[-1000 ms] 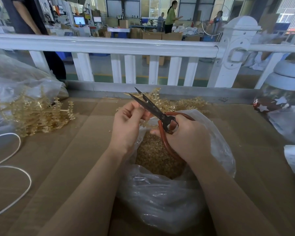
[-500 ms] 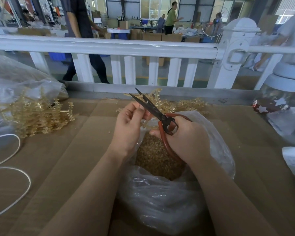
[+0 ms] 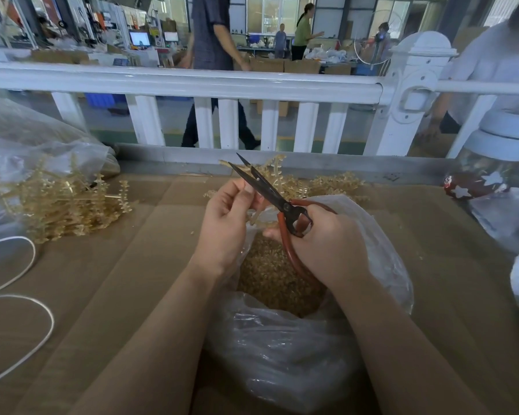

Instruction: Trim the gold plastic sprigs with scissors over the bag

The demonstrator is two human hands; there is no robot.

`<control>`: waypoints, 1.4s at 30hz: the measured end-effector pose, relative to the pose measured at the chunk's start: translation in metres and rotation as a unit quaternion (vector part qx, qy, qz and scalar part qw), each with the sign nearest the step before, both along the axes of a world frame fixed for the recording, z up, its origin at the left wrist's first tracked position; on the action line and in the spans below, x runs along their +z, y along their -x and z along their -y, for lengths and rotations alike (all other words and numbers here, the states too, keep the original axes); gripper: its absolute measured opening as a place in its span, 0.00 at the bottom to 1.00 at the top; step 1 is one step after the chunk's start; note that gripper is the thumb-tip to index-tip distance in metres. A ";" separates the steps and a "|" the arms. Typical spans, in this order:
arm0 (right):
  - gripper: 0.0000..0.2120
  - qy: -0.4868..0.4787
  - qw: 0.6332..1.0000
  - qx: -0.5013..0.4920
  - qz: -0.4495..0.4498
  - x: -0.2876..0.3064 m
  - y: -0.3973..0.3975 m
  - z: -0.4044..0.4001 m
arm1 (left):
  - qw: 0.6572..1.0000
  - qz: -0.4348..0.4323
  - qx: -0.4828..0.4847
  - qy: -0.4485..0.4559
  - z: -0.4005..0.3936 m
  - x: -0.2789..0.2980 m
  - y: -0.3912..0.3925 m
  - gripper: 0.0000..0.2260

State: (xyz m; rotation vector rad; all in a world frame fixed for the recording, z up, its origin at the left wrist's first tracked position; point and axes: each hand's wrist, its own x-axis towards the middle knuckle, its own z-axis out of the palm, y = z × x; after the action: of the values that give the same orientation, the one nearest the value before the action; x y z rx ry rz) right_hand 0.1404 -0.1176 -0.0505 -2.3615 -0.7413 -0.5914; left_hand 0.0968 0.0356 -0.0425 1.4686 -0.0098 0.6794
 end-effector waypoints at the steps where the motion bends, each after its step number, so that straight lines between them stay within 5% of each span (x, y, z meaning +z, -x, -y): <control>1: 0.38 0.000 1.000 -0.001 0.000 0.000 0.000 0.000 | 1.000 0.000 -0.001 0.001 -0.001 0.000 0.000 0.13; 15: 0.31 0.013 1.000 -0.020 0.001 -0.006 -0.005 -0.002 | 1.000 -0.013 0.003 0.000 -0.001 -0.002 -0.001 0.13; 27: 0.37 0.005 1.000 -0.013 -0.019 -0.004 -0.002 -0.003 | 0.997 -0.050 0.051 -0.010 0.006 -0.003 0.001 0.13; 37: 0.27 -0.018 0.998 -0.051 0.013 -0.006 -0.003 0.001 | 0.985 -0.045 0.093 0.139 0.000 -0.002 -0.002 0.11; 42: 0.12 -0.115 0.989 -0.047 -0.082 -0.005 -0.006 -0.001 | 0.987 -0.058 0.081 0.128 0.000 -0.001 -0.001 0.12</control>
State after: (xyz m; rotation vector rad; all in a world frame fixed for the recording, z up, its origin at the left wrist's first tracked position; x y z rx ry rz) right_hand 0.1463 -0.1162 -0.0554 -2.2065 -0.4647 -0.4856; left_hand 0.0974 0.0360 -0.0435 1.2663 0.2804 0.6982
